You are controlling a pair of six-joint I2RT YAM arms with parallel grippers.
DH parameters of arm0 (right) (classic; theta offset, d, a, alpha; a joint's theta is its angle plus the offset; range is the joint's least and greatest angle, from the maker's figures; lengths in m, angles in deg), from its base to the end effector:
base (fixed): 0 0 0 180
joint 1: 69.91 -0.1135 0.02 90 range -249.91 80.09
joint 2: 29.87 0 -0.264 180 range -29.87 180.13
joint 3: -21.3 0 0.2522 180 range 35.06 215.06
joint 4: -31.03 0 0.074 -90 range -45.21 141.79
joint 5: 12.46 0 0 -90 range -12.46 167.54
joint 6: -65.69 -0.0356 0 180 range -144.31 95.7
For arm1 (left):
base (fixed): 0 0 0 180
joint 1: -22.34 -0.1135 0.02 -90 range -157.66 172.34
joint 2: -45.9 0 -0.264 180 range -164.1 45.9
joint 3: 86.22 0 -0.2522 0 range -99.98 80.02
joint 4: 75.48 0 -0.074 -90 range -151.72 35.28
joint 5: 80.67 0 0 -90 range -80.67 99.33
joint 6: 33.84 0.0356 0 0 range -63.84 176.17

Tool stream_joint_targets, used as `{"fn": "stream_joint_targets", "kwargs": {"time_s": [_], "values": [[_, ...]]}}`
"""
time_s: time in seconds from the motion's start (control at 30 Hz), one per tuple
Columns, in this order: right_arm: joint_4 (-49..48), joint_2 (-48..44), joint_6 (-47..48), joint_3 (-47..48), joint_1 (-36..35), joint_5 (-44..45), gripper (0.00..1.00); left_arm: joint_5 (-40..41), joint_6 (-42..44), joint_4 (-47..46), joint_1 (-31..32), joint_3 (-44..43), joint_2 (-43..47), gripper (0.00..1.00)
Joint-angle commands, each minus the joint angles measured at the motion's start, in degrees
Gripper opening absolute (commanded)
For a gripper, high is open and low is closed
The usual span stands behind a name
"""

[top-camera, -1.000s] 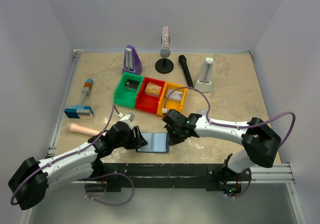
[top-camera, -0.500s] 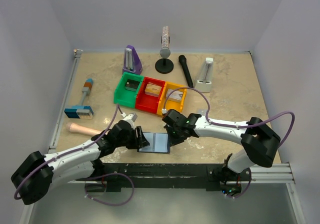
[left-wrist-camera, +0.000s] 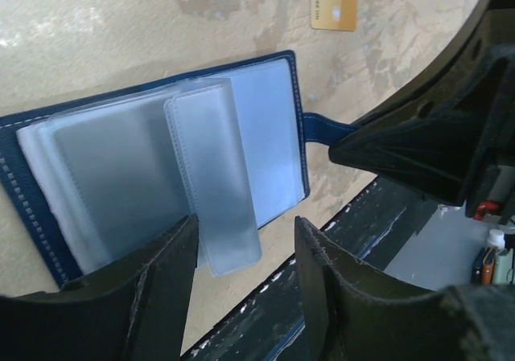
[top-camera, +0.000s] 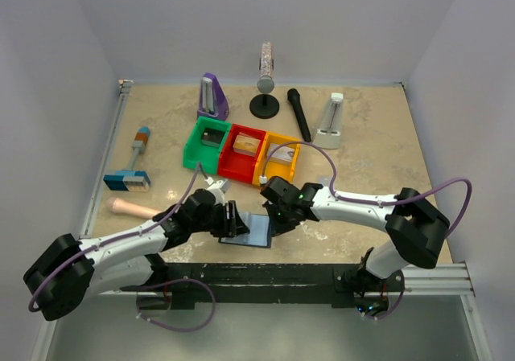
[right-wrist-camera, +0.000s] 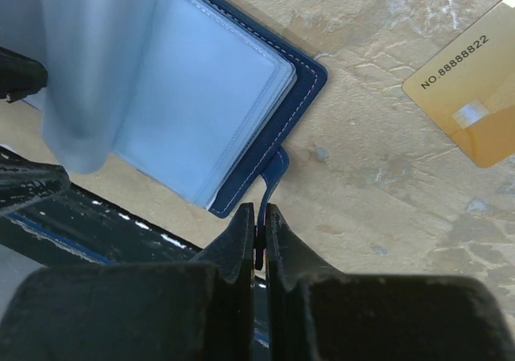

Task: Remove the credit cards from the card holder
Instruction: Remove the credit card from the card holder.

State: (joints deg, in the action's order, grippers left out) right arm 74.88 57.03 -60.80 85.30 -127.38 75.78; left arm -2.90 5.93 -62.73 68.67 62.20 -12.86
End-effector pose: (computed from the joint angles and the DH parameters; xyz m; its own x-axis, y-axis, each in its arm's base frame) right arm 0.1503 0.2378 0.1783 -0.9022 -0.3092 -0.3006 -0.3889 0.8846 0.2574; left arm 0.1263 -0.1433 0.1542 -0.9131 -0.1314 -0.3860 0.1833 0.7134 -0.6764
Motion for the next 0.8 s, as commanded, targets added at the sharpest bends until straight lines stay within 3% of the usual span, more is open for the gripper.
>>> {"fn": "stream_joint_targets", "kwargs": {"time_s": [0.0,0.37,0.6,0.77], "values": [[-2.05,0.03,-0.6,1.71,-0.27,-1.23,0.0,-3.5,1.81,-4.96,0.87,-3.18,-1.79,0.55],[-1.96,-0.67,-0.86,0.13,-0.27,-1.32,0.0,-6.85,4.09,-5.85,4.12,-7.48,-5.4,0.54],[-1.87,-1.55,-0.95,-0.67,-0.27,-1.05,0.0,5.01,1.38,0.92,2.19,-1.26,9.88,0.55],[-2.14,-1.38,-0.86,-0.58,-0.27,-1.05,0.0,9.32,-0.3,7.16,0.35,2.0,14.37,0.56]]}}
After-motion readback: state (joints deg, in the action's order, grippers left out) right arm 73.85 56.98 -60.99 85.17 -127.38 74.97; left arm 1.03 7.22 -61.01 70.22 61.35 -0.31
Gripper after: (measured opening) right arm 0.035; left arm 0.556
